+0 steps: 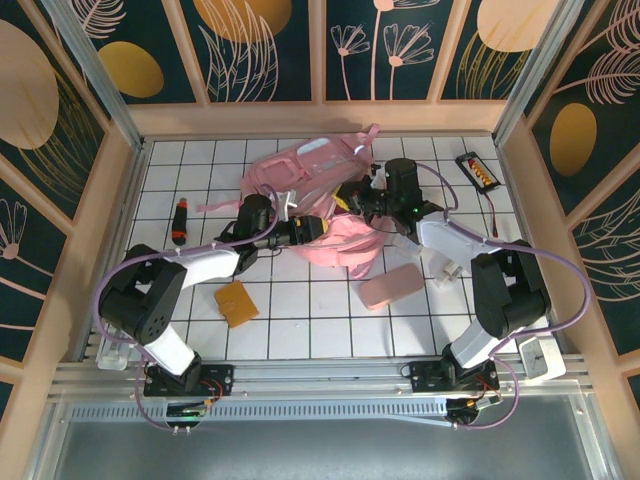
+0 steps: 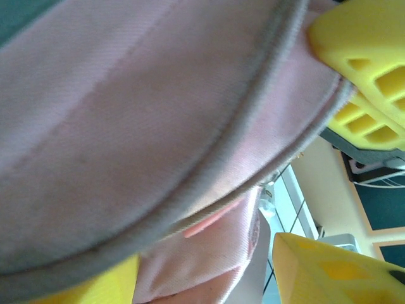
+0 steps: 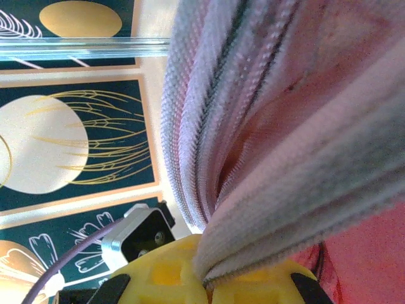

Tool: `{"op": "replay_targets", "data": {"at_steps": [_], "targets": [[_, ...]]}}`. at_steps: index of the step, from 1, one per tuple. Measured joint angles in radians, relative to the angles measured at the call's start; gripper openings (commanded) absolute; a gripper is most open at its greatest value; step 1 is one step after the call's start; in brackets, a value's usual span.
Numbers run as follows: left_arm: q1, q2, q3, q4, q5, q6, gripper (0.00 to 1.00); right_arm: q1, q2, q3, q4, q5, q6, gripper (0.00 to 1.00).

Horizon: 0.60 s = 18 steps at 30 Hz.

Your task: Pack the student bag

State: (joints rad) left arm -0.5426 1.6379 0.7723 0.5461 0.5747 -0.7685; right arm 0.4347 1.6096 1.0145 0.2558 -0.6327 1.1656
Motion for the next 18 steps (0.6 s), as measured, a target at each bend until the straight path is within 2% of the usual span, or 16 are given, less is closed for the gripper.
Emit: {"op": "replay_targets", "data": {"at_steps": [7, 10, 18], "targets": [[-0.032, -0.063, -0.037, 0.004, 0.0, -0.004, 0.57, 0.012, 0.032, 0.032, 0.011, -0.005, 0.023, 0.0], [-0.033, -0.071, -0.053, 0.004, -0.011, -0.01, 0.61, 0.019, 0.032, 0.034, 0.01, -0.005, 0.022, 0.0], [-0.042, -0.071, -0.053, -0.01, -0.101, -0.019, 0.63, 0.019, 0.032, 0.034, 0.009, -0.005, 0.023, 0.0]]}}
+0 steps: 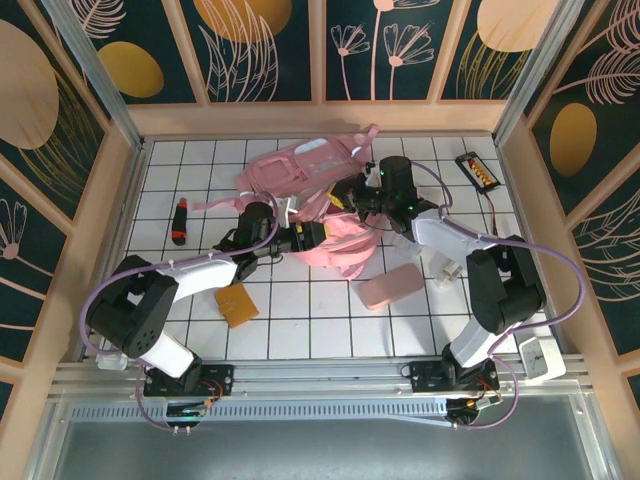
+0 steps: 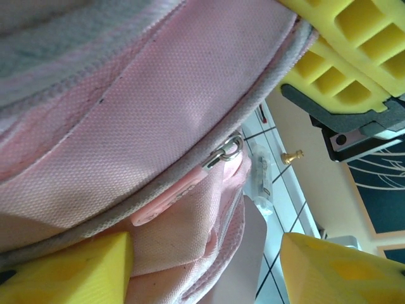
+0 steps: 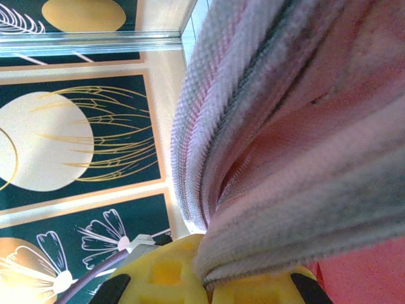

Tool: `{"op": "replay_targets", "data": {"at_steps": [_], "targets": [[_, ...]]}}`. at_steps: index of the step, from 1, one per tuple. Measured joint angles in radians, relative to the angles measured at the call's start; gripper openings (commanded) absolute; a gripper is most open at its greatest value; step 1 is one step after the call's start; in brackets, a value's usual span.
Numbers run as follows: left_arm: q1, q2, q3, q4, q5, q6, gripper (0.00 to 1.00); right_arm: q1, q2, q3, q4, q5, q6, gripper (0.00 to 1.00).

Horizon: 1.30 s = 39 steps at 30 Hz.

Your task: Pack the student bag

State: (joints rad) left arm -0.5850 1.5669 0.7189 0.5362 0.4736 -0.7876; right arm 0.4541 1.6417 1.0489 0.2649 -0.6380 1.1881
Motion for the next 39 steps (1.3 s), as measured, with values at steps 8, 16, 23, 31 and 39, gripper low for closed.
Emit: {"op": "replay_targets", "data": {"at_steps": [8, 16, 23, 31, 39], "targets": [[0.002, 0.026, 0.035, -0.017, -0.048, -0.005, 0.56, 0.002, 0.0, 0.0, 0.009, 0.009, 0.001, 0.0], [0.024, 0.026, 0.035, 0.0, -0.076, 0.016, 0.33, 0.006, -0.001, -0.005, 0.052, 0.021, 0.005, 0.0], [0.036, 0.026, 0.011, 0.071, -0.055, 0.023, 0.21, 0.006, -0.001, -0.011, 0.079, 0.027, 0.008, 0.0], [0.056, 0.026, -0.024, 0.206, 0.003, 0.023, 0.28, 0.01, -0.001, -0.02, 0.094, 0.027, 0.016, 0.0], [0.068, 0.023, -0.019, 0.319, 0.015, 0.035, 0.31, 0.028, 0.0, -0.05, 0.087, 0.007, 0.024, 0.0]]}}
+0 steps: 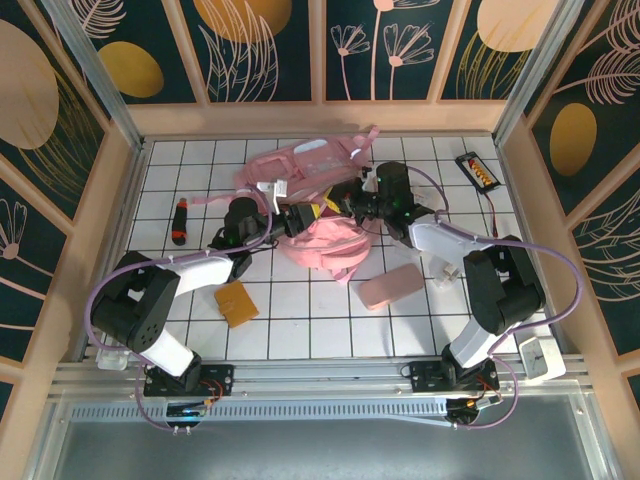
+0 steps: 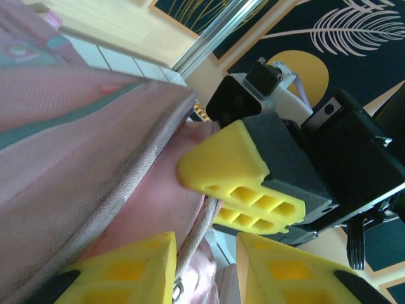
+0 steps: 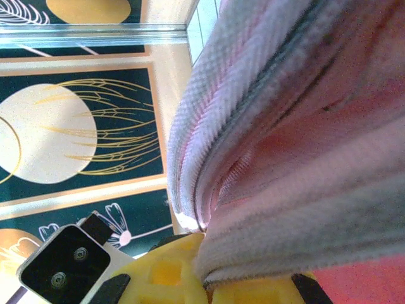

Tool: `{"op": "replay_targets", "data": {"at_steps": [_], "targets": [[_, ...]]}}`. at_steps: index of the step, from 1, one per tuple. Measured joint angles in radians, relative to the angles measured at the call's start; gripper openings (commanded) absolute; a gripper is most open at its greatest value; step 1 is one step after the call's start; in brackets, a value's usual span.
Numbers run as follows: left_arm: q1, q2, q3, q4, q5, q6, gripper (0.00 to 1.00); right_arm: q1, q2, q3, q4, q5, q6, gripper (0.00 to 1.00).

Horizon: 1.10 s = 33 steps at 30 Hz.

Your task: Pack the student bag

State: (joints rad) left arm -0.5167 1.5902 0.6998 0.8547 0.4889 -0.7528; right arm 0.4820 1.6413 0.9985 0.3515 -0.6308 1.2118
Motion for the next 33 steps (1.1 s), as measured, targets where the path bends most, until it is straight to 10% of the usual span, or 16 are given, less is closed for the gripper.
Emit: {"op": "replay_targets", "data": {"at_steps": [15, 33], "targets": [[0.0, -0.167, -0.122, -0.124, -0.011, -0.045, 0.6, 0.002, 0.025, 0.003, 0.006, -0.019, 0.003, 0.0], [0.0, -0.092, -0.139, -0.158, 0.001, -0.106, 0.59, 0.005, 0.058, 0.042, 0.004, -0.037, 0.006, 0.0]]}}
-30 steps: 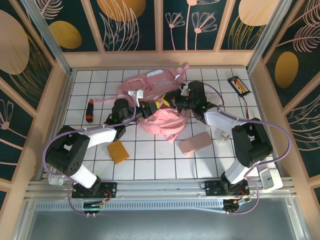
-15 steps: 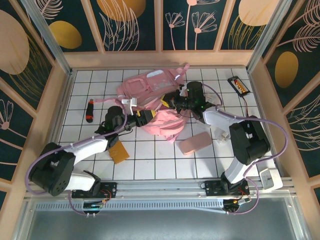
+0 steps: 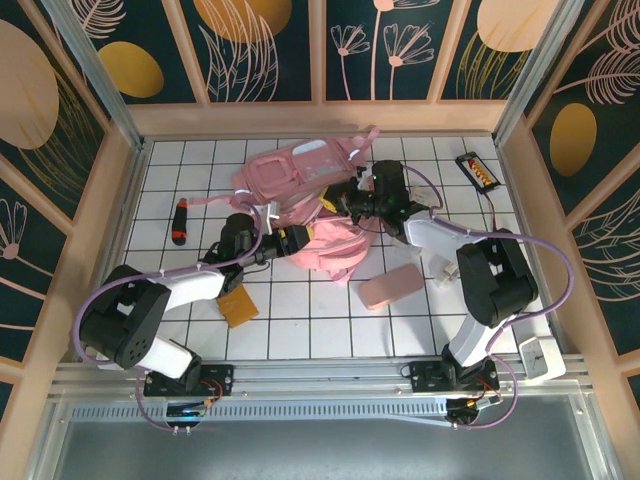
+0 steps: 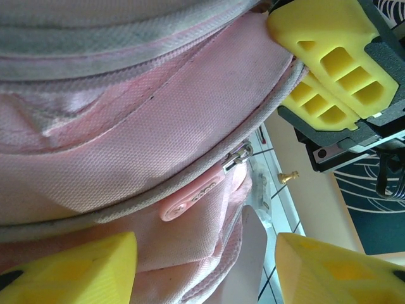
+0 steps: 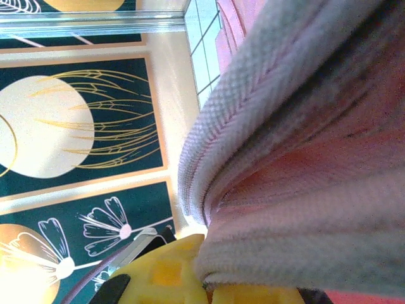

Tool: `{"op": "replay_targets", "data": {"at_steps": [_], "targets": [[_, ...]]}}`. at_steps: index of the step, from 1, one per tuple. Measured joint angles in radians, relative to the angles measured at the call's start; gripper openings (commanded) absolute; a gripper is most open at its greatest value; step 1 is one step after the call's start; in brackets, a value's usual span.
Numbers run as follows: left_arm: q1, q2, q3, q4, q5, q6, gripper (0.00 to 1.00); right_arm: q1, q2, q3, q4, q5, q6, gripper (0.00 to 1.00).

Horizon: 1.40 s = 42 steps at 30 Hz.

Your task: Pack the student bag

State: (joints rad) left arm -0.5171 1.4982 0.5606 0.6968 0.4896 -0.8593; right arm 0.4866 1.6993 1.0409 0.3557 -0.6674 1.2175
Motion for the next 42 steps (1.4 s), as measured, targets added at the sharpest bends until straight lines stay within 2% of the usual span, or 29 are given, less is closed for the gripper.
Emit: {"op": "replay_targets", "data": {"at_steps": [8, 16, 22, 27, 32, 34, 42], "targets": [[-0.001, 0.054, 0.048, 0.003, 0.004, -0.002, 0.55, 0.006, 0.0, 0.002, 0.007, 0.015, 0.006, 0.0], [-0.001, 0.059, 0.048, 0.027, -0.002, 0.0, 0.33, 0.01, 0.0, 0.002, 0.009, 0.019, 0.017, 0.0], [-0.001, 0.059, 0.047, 0.089, -0.009, 0.002, 0.28, 0.014, 0.0, 0.002, 0.015, 0.023, 0.02, 0.0], [0.001, 0.059, 0.046, 0.137, -0.011, 0.002, 0.28, 0.019, 0.0, 0.002, 0.015, 0.023, 0.02, 0.0], [0.001, 0.071, 0.046, 0.166, 0.003, 0.002, 0.37, 0.021, 0.0, 0.002, 0.014, 0.023, 0.02, 0.0], [0.001, 0.074, 0.046, 0.169, 0.009, 0.005, 0.43, 0.021, 0.001, 0.002, 0.014, 0.023, 0.02, 0.0], [0.0, 0.068, 0.045, 0.135, 0.007, 0.047, 0.45, 0.024, 0.006, -0.005, 0.013, 0.023, 0.02, 0.0]]}}
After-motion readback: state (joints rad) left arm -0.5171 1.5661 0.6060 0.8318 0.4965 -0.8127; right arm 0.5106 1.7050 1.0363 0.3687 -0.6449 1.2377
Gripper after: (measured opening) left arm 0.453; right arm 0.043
